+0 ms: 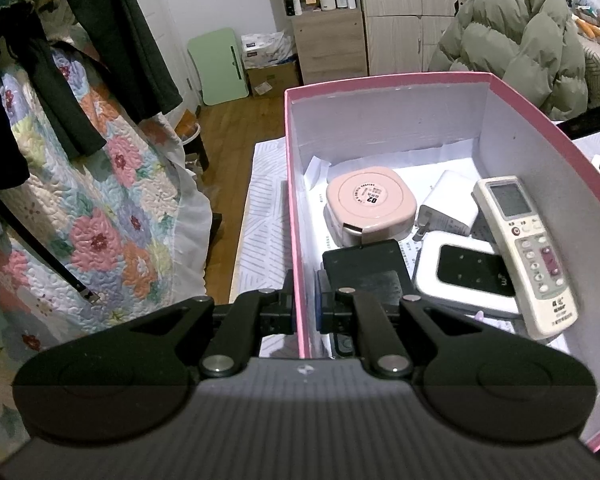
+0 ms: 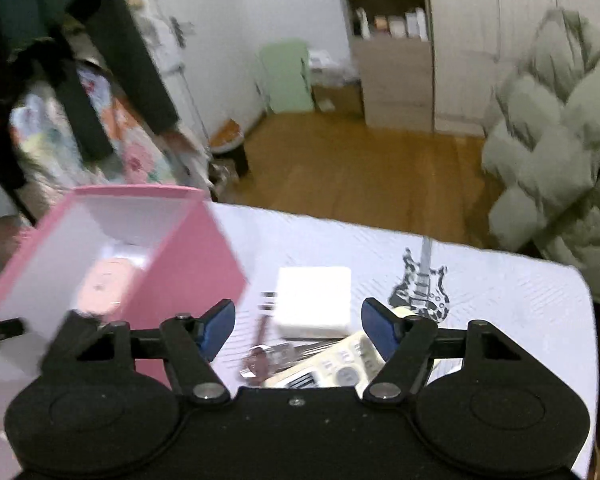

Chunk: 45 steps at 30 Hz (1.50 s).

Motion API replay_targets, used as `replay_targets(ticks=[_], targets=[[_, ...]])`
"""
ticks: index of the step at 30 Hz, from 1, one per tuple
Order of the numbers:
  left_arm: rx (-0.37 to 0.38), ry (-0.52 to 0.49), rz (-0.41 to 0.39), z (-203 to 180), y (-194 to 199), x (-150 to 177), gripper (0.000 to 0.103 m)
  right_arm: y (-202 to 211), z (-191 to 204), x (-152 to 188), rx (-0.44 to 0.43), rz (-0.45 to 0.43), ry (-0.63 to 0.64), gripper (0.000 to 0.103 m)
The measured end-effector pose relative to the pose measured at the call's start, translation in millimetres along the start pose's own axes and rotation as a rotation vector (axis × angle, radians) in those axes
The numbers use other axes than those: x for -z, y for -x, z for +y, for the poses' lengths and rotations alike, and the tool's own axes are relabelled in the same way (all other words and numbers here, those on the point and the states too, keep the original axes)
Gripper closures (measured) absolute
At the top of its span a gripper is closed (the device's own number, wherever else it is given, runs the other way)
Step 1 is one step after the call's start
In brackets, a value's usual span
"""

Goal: Organize rigid objects
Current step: 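Grasp the white remote with the right gripper and place it in the box, then grasp the white charger with the right gripper and place it in the box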

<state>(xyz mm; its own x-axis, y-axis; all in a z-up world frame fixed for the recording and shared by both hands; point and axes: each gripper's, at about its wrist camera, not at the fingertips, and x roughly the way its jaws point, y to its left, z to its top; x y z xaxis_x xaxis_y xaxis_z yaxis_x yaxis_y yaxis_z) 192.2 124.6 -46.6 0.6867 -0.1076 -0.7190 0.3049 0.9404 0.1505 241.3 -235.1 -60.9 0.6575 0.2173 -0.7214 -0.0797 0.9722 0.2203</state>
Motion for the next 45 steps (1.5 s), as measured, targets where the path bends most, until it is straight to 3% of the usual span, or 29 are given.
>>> replay_targets(ticks=[2, 8, 9, 10, 12, 18, 20, 23, 27, 31, 34, 36, 41, 45], targets=[[0.006, 0.002, 0.000, 0, 0, 0, 0.096, -22, -4, -5, 0.033, 0.021, 0.011, 0.028], [0.006, 0.002, -0.001, 0, 1, -1, 0.096, -62, 2, -5, 0.006, 0.067, 0.075, 0.026], [0.004, 0.001, 0.000, 0, 1, -1, 0.096, -60, 4, -4, 0.016, 0.045, 0.099, 0.034], [0.002, 0.001, 0.001, 0, 1, -1, 0.096, -58, 6, -3, 0.042, 0.032, 0.116, 0.035], [0.002, 0.002, 0.001, 0, 1, -1, 0.096, -45, 6, -1, 0.065, 0.003, 0.099, 0.035], [-0.006, 0.006, -0.009, 1, 2, -1, 0.096, 34, 22, -3, -0.028, -0.200, 0.066, 0.035], [-0.004, 0.007, -0.014, 2, 2, -1, 0.096, 64, 38, -2, -0.096, -0.262, 0.106, 0.035], [-0.008, 0.002, -0.019, 2, 2, 0, 0.096, 94, 73, 6, -0.214, -0.285, 0.278, 0.035], [-0.013, -0.002, -0.018, 0, 2, 0, 0.096, 85, 123, 17, -0.310, -0.146, 0.461, 0.035], [-0.012, -0.005, -0.017, 0, 2, 0, 0.096, 58, 159, 30, -0.314, -0.002, 0.555, 0.035], [-0.010, -0.005, -0.017, 0, 2, 1, 0.096, 46, 172, 35, -0.310, 0.046, 0.592, 0.035], [-0.012, -0.008, -0.016, 0, 2, 1, 0.096, 50, 168, 36, -0.309, 0.027, 0.572, 0.033], [-0.012, -0.009, -0.015, 0, 2, 2, 0.096, 89, 120, 21, -0.341, -0.168, 0.410, 0.027], [-0.012, -0.012, -0.017, -2, 1, 1, 0.096, 97, 81, 12, -0.212, -0.249, 0.346, 0.027]])
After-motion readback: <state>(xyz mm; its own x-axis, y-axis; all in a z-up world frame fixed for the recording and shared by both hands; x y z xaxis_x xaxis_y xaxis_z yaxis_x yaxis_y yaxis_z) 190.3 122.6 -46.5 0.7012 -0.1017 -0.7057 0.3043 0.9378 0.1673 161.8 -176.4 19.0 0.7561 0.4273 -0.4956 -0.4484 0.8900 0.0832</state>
